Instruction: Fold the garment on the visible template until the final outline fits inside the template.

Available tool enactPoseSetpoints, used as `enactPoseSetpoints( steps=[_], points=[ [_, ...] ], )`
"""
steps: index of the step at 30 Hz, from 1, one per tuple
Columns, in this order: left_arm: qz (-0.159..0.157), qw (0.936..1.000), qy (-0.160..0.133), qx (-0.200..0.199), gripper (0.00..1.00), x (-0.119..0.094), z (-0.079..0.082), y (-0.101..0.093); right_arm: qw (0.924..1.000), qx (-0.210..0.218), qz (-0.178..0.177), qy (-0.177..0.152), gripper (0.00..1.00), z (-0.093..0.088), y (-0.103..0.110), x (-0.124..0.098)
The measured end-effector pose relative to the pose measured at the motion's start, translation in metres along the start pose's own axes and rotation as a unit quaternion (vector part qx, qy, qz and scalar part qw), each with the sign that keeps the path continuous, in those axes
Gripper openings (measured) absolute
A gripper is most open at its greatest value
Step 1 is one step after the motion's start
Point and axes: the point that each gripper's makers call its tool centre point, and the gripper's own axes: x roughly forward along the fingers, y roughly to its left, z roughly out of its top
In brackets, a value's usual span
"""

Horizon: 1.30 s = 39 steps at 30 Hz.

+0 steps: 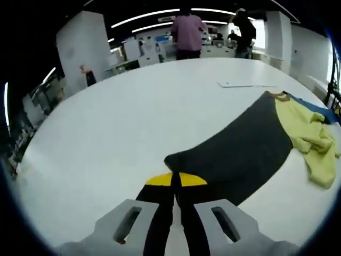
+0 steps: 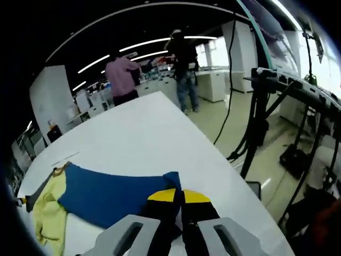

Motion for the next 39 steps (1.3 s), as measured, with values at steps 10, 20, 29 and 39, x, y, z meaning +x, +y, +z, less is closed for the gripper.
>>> enactPoseSetpoints(
  steps=[10,20,29,39],
  points=[
    [0.006,1.0000,-0.004,0.003,0.01,-0.002,0.002,0.002,0.9996,-0.024,-0.003,0.012,0.00,0.000,-0.004,0.001],
    [-0.037,0.9969,-0.056,-0.042,0.35,-0.020,0.021,-0.016,0.9977,-0.049,0.042,0.023,0.32,0.003,0.019,-0.006],
    [-0.083,0.9937,-0.075,-0.014,0.55,-0.036,0.028,-0.043,0.9895,-0.088,0.101,0.054,0.54,-0.010,0.056,-0.018],
    [-0.156,0.9819,-0.097,0.045,0.66,-0.058,0.030,-0.093,0.9707,-0.114,0.203,0.061,0.66,-0.026,0.116,-0.046]
  ],
)
